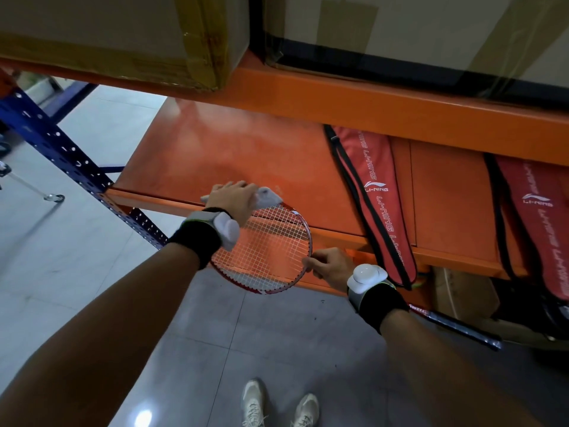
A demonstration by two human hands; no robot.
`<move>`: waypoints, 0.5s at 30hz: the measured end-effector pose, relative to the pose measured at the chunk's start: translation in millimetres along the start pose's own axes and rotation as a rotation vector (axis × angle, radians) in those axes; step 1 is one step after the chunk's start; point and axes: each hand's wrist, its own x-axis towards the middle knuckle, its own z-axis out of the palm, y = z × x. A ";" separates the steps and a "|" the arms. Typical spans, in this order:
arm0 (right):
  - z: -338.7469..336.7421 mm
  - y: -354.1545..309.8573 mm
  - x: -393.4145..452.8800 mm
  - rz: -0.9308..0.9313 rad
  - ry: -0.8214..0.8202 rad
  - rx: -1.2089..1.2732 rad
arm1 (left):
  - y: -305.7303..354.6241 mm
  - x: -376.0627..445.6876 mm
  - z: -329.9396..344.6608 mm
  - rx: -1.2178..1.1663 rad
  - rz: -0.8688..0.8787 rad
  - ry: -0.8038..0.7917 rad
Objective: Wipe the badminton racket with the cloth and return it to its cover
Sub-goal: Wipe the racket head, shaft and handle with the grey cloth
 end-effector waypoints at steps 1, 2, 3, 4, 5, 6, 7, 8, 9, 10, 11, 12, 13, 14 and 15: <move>-1.4 1.5 -0.7 0.001 -0.001 0.008 | -7.6 0.6 -0.2 -0.061 -0.080 -0.021; -2.0 3.3 -1.1 0.000 0.000 0.017 | -15.0 1.3 1.3 -0.139 -0.166 -0.029; -2.1 4.9 -1.1 -0.003 0.007 0.024 | -22.0 1.9 3.9 -0.235 -0.248 -0.020; -2.0 6.3 -0.8 0.001 0.014 0.030 | -27.7 1.8 6.4 -0.347 -0.313 0.000; -1.8 7.9 0.0 0.007 0.021 0.037 | -31.3 0.8 8.1 -0.460 -0.362 0.025; -0.7 8.3 1.2 0.014 0.025 0.041 | -34.0 -0.5 9.1 -0.554 -0.398 0.038; 0.5 7.1 1.8 0.018 0.031 0.041 | -35.6 -0.8 9.5 -0.620 -0.427 0.045; 1.8 6.0 2.3 0.019 0.039 0.029 | -36.3 -0.6 9.7 -0.654 -0.458 0.039; 3.2 4.6 1.9 0.006 0.047 0.012 | -35.9 0.2 9.5 -0.674 -0.496 0.023; 4.6 3.1 1.2 -0.018 0.037 -0.012 | -35.6 1.5 9.1 -0.689 -0.537 0.001; 6.5 1.8 1.1 -0.053 0.007 -0.033 | -35.6 3.2 8.5 -0.708 -0.572 -0.018; 9.2 1.5 0.9 -0.072 -0.033 -0.079 | -36.0 4.4 8.3 -0.722 -0.598 -0.028; 12.2 1.3 0.9 -0.077 -0.071 -0.141 | -36.1 4.5 6.4 -0.728 -0.621 -0.036; 14.2 0.3 0.4 -0.063 -0.089 -0.211 | -36.5 5.3 6.2 -0.740 -0.637 -0.042; 16.2 -0.4 0.1 -0.058 -0.097 -0.272 | -36.6 5.6 5.5 -0.753 -0.651 -0.040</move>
